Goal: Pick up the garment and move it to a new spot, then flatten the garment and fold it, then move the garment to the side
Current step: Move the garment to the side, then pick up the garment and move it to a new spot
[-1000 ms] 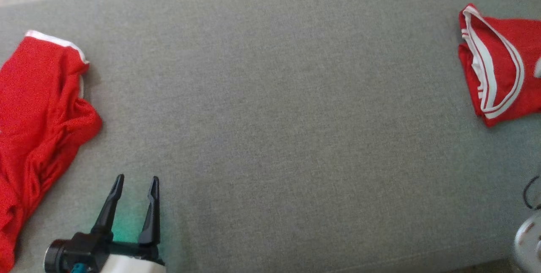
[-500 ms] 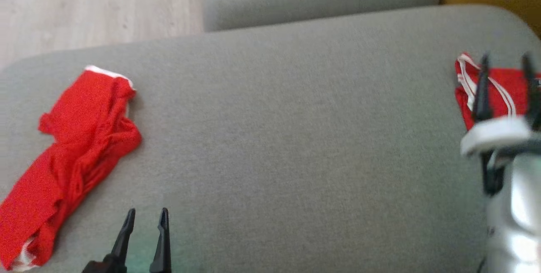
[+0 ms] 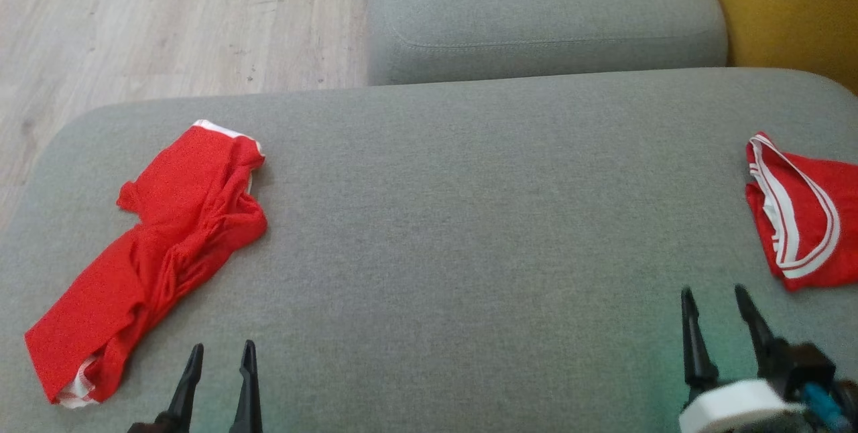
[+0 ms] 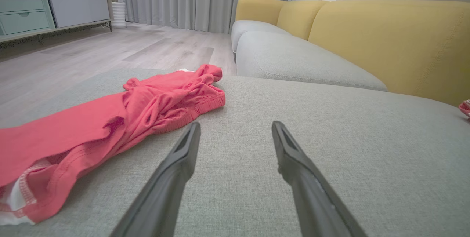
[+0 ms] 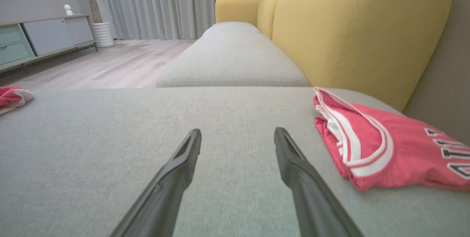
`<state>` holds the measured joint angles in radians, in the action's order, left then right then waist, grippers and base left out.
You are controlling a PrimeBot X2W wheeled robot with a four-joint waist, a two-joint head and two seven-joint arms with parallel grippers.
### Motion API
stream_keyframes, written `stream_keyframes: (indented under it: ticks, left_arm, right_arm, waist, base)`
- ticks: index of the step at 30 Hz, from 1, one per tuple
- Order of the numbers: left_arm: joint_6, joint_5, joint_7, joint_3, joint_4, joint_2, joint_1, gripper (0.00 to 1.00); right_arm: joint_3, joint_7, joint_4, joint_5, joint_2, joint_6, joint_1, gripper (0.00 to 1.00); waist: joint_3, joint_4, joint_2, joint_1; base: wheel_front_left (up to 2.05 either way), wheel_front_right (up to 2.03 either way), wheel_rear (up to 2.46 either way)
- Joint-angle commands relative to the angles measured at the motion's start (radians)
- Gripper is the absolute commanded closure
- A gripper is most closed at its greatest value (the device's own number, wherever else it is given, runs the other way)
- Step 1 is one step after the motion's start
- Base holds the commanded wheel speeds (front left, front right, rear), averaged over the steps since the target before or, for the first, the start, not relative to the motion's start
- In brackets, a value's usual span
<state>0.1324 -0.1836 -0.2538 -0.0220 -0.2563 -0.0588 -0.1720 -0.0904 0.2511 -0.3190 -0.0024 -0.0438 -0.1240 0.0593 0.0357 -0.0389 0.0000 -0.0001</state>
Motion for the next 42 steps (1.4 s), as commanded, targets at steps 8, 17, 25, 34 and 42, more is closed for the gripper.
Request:
stream_keyframes:
  ticks: [8,17,25,34,42]
  left_arm:
    - [-0.002,0.010,-0.008,0.034,0.017,0.006,0.023,0.00]
    - [-0.002,0.010,-0.008,0.038,0.019,0.008,0.027,0.00]
    - [-0.002,0.011,-0.008,0.022,0.023,0.008,0.046,0.00]
    - [-0.002,0.010,-0.008,0.046,0.028,0.000,0.000,0.00]
    - [-0.002,-0.001,-0.008,0.086,0.054,0.000,-0.032,0.00]
  right_arm:
    - [0.071,0.011,0.067,0.042,-0.007,-0.007,0.040,0.00]
    - [0.095,0.011,0.085,0.044,-0.007,-0.007,0.043,0.00]
    - [0.074,0.011,0.107,0.058,-0.006,-0.007,0.075,0.00]
    - [0.129,0.011,0.108,0.073,-0.006,-0.007,0.062,0.00]
    - [0.168,0.011,0.099,0.071,-0.006,-0.007,0.048,0.00]
  waist:
    - [-0.003,-0.019,0.0000,0.0001]
    - [-0.004,-0.020,0.0000,0.0001]
    - [0.005,-0.144,0.0000,0.0001]
    - [0.021,-0.326,0.0000,0.0001]
    - [0.018,-0.359,0.0000,0.0001]
  base:
    - [0.00,0.00,0.00]
    - [0.00,0.00,0.00]
    - [0.00,0.00,0.00]
    - [0.00,0.00,0.00]
    - [0.00,0.00,0.00]
